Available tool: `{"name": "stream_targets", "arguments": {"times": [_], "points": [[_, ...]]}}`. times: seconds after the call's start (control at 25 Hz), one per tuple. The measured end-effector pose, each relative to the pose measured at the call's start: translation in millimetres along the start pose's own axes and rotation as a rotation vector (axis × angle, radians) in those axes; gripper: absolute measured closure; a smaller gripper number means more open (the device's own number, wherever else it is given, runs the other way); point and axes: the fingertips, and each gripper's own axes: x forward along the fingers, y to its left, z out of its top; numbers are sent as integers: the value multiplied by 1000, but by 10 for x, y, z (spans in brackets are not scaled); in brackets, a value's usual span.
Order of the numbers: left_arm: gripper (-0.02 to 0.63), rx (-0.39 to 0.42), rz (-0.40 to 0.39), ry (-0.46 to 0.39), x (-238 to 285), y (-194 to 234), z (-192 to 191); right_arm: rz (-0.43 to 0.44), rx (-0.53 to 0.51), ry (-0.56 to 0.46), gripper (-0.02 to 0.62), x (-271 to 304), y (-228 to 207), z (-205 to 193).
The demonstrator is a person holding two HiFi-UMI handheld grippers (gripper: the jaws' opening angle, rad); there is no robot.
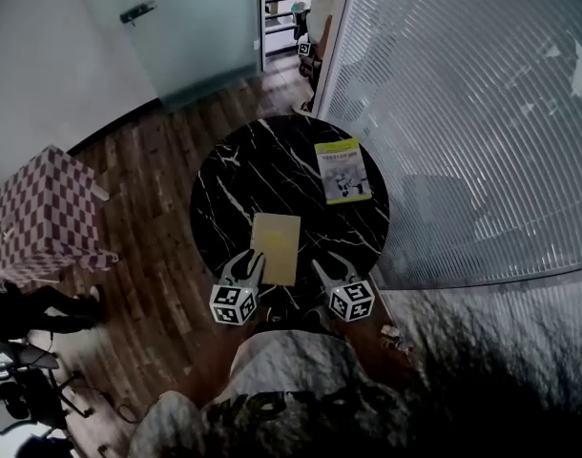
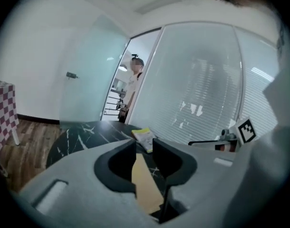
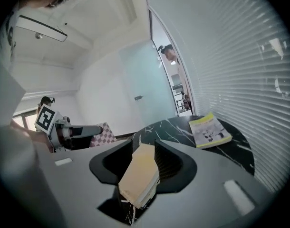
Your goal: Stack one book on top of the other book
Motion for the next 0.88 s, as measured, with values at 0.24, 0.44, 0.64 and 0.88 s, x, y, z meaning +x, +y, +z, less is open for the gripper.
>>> {"name": "stream_targets", "arguments": {"times": [0.24,0.44,0.64,0.88], "points": [[542,74,-146,-136,-197,-818,655,27,-122,-137,519,-500,341,653],[601,99,-249,-232,-271,-1365,1000,76,-196,-242,562,-823,559,1176],[603,134,-331,-301,-392,-1812,1269,91,-252,-184,592,-1105,772,1429],[603,185,-377,-363,-581,-2224,1491,135,-267,-411,594,-1402,986,1864]]}}
